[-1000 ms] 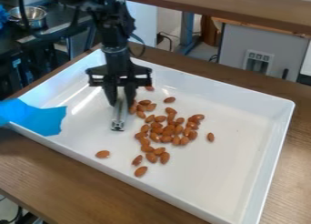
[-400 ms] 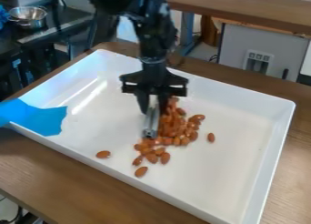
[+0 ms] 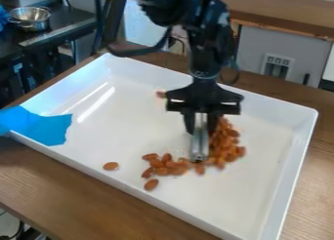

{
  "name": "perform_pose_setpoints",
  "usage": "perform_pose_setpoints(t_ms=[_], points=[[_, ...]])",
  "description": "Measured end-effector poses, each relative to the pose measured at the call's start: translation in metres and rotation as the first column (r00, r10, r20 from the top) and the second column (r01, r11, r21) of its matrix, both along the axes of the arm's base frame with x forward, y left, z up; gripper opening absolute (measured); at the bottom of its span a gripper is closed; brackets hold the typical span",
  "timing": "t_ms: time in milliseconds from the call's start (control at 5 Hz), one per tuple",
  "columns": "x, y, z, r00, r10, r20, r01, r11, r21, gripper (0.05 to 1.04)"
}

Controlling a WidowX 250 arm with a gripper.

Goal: Sweep into pile

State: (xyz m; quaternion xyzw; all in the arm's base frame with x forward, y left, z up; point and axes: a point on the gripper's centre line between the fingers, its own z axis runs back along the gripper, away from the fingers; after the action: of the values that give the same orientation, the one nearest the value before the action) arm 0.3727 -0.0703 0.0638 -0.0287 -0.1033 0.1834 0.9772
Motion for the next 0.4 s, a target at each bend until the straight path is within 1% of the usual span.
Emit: perform_pose_setpoints(t_ms=[200,400], points=[[0.007,-0.029,0.0,1.0,0.009,0.003,-0.009,1.0,-0.012,0.357],[0.02,-0.057,0.0,1.0,0.026,0.012,-0.026,0.999,-0.02,0.357]])
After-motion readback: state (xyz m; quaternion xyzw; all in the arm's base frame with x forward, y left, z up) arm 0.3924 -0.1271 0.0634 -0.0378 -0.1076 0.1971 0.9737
